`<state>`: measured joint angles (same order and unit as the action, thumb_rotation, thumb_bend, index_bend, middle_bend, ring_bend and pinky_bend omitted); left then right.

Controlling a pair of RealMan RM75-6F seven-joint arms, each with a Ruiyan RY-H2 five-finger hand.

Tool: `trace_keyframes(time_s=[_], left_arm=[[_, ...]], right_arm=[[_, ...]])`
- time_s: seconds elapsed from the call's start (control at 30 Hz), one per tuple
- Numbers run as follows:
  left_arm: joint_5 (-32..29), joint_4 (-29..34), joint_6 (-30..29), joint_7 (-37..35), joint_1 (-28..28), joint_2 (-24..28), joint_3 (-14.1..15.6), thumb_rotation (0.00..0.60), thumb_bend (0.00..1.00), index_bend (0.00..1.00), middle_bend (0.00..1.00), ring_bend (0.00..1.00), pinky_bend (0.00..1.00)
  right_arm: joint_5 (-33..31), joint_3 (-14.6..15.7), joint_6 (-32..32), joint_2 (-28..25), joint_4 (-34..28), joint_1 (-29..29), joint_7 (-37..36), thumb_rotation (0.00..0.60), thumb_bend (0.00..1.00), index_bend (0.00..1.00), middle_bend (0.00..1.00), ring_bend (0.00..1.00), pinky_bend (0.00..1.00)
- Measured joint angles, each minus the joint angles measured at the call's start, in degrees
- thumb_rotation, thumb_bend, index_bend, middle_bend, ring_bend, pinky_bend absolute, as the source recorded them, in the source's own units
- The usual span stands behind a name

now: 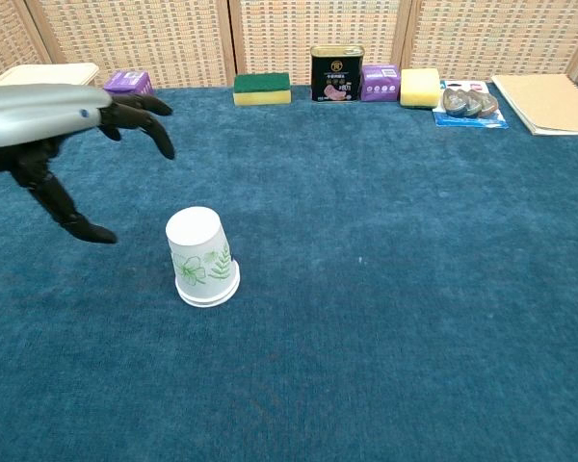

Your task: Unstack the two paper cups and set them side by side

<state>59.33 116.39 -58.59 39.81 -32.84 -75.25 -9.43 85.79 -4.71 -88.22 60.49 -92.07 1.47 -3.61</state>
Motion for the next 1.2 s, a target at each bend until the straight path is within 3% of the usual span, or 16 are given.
trace_keyframes(time_s=[0.53, 1.2], left_arm=[[-6.43, -2.33, -3.2, 6.03, -6.1, -6.53, 1.64, 0.6, 0.13, 0.35, 0.0, 0.0, 0.14], [-10.85, -3.7, -5.34, 7.49, -9.85, -8.86, 2.75, 0.6, 0.21, 0.35, 0.0, 0.0, 0.14]], right_arm=[[-0.17, -0.06, 0.39, -0.12, 0.23, 0.17, -0.84, 0.6, 0.0, 0.11, 0.0, 0.0, 0.0], [-0.25, -0.04, 0.87, -0.48, 0.5, 0.33, -2.11, 0.6, 0.0, 0.11, 0.0, 0.0, 0.0]])
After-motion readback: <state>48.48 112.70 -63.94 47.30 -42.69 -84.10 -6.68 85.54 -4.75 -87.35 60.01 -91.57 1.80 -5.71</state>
